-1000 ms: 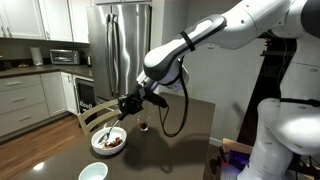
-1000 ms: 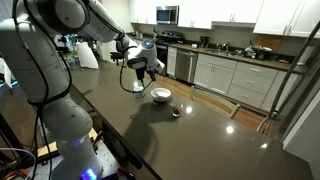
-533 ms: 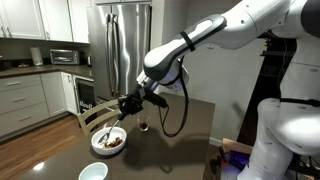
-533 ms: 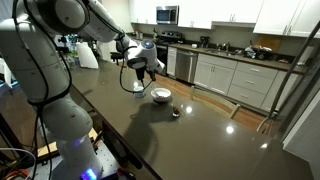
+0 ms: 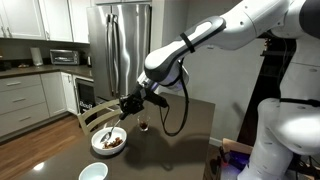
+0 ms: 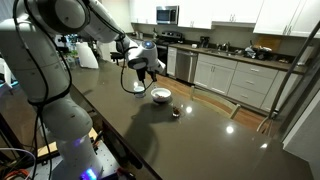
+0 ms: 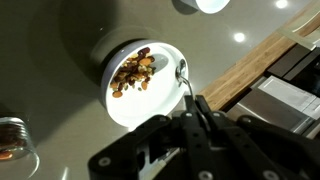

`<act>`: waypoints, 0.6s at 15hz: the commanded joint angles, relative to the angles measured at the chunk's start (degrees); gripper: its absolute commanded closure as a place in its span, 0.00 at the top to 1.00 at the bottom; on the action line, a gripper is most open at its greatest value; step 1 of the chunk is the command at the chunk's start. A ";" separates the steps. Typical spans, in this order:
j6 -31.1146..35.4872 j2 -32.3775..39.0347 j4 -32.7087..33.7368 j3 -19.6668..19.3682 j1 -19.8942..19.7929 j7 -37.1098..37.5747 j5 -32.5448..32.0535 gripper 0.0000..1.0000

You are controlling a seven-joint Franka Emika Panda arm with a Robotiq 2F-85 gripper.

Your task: Use the spoon from the empty white bowl to scoop contents from the other white bowl and put them in the empty one

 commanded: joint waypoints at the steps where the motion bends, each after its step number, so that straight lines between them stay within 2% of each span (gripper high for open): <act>1: 1.48 -0.92 -1.87 0.05 -1.44 2.68 -3.54 0.04; 9: 1.53 -1.24 -3.17 -1.16 -2.89 4.64 -7.46 0.04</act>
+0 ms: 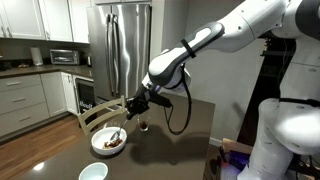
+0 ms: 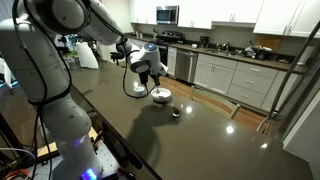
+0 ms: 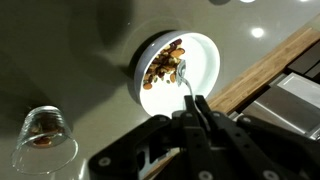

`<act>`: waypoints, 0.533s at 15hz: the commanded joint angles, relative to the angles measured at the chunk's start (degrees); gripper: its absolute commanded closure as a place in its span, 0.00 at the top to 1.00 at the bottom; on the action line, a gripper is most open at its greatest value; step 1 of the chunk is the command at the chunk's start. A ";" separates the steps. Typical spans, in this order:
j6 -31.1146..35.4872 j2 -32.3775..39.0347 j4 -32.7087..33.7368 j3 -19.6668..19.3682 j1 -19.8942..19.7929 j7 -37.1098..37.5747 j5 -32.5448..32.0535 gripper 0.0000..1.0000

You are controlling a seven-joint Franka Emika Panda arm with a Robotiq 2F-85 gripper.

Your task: Use the spoon from the empty white bowl to scoop contents from the other white bowl and put them in the empty one

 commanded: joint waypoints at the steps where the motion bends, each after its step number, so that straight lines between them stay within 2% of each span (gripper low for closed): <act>1: 0.84 -1.17 -0.80 0.15 -0.95 2.82 -2.96 0.04; 8: 2.20 0.40 -0.15 -0.43 -1.93 7.07 -11.52 0.04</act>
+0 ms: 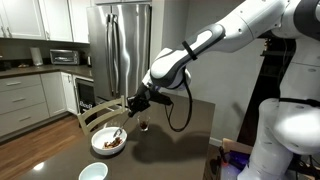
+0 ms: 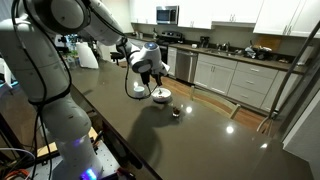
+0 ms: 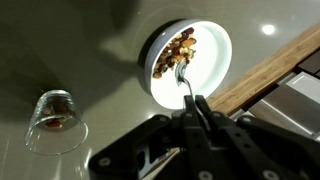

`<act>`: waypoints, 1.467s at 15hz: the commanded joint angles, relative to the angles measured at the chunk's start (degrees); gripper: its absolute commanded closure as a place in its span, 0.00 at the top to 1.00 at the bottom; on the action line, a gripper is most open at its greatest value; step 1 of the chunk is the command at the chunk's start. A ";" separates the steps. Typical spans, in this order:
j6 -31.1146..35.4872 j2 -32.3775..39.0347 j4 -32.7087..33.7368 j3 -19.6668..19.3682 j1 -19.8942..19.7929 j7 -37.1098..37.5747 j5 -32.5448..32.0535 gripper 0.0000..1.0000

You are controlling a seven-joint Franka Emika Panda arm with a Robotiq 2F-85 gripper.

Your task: Use the spoon from the empty white bowl to scoop contents from the other white bowl and put them in the empty one

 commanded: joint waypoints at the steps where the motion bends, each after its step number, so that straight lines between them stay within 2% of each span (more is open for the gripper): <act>1: 1.61 0.68 0.03 0.20 -1.07 3.76 -5.22 0.04; 2: 1.75 0.87 0.14 0.15 -1.11 4.35 -6.41 0.04; 3: 0.54 0.33 0.05 0.04 -0.56 2.26 -3.99 0.04; 8: 0.53 0.42 0.05 0.09 -0.56 2.35 -4.26 0.04; 22: 0.62 4.32 1.62 0.40 -0.60 0.72 -2.99 0.04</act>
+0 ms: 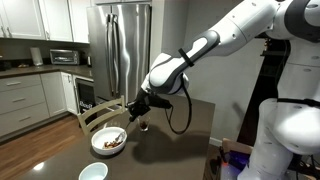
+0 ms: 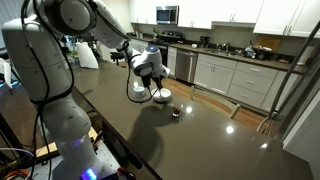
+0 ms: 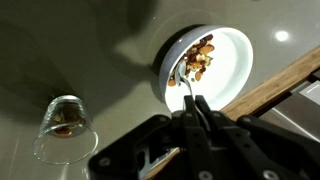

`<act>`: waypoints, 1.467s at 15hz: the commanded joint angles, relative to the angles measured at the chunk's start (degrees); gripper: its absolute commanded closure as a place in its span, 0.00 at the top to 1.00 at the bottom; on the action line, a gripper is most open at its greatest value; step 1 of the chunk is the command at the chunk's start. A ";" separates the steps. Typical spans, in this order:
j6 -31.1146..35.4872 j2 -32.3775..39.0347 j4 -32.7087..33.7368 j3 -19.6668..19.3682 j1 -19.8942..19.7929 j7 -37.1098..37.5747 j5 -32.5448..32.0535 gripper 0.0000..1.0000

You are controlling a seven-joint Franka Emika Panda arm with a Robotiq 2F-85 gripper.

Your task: Use the spoon from the empty white bowl to scoop contents from the other white bowl and put them in the empty one

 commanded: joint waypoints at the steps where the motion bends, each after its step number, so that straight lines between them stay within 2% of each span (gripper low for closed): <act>1: -0.07 1.58 1.69 0.78 -0.41 -1.91 1.75 0.04; 9: -0.96 4.49 5.19 1.68 0.24 -13.14 16.51 0.04; 10: -1.17 4.76 5.42 1.68 0.11 -13.82 17.05 0.04; 11: -0.23 3.48 3.62 1.41 0.50 -10.44 14.15 0.05; 22: -0.09 4.31 4.23 1.32 0.50 -10.69 14.32 0.03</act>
